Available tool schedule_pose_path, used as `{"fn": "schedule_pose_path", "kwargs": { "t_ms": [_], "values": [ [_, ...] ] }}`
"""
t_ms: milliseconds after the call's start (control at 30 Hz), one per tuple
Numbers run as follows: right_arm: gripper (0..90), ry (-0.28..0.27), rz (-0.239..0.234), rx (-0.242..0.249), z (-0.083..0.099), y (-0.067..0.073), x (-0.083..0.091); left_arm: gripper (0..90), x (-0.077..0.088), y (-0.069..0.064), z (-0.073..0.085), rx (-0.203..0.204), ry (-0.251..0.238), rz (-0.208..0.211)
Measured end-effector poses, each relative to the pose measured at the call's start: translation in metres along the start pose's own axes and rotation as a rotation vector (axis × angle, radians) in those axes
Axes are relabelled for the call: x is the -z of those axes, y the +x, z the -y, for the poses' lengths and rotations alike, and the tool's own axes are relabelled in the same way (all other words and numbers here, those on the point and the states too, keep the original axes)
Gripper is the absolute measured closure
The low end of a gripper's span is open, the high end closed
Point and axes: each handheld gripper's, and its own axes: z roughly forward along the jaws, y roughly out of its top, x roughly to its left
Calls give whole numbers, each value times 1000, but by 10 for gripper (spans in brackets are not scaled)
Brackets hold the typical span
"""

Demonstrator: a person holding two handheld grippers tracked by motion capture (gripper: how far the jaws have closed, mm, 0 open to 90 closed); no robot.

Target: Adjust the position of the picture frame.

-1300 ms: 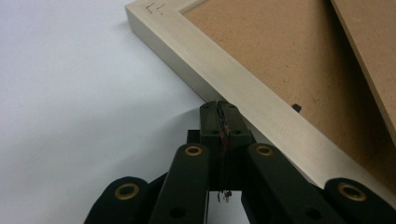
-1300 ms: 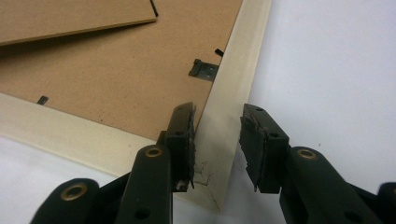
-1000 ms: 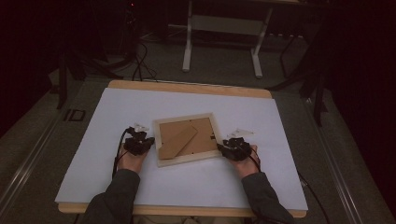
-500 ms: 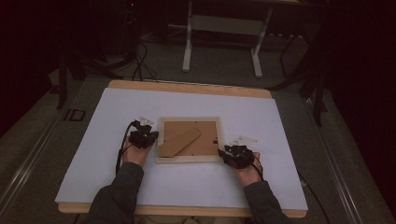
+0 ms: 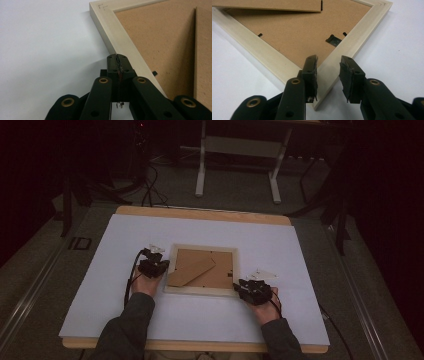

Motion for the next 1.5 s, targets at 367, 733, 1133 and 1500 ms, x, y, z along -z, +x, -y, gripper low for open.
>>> {"fn": "schedule_pose_path", "kwargs": {
  "t_ms": [367, 733, 1133, 1500],
  "values": [
    [709, -9, 11, -13, -5, -8, -7, 900, 12, -7, 13, -1, 5, 11],
    [566, 23, 64, -16, -9, 0, -15, 900, 18, -11, 27, -2, 16, 15],
    [576, 4, 54, -52, -10, -11, -18, 900, 19, -14, 28, -18, 15, 29],
    [466, -80, 51, -12, -14, -8, 4, 843, 24, -14, 27, -24, -21, 32]
  ]
}}
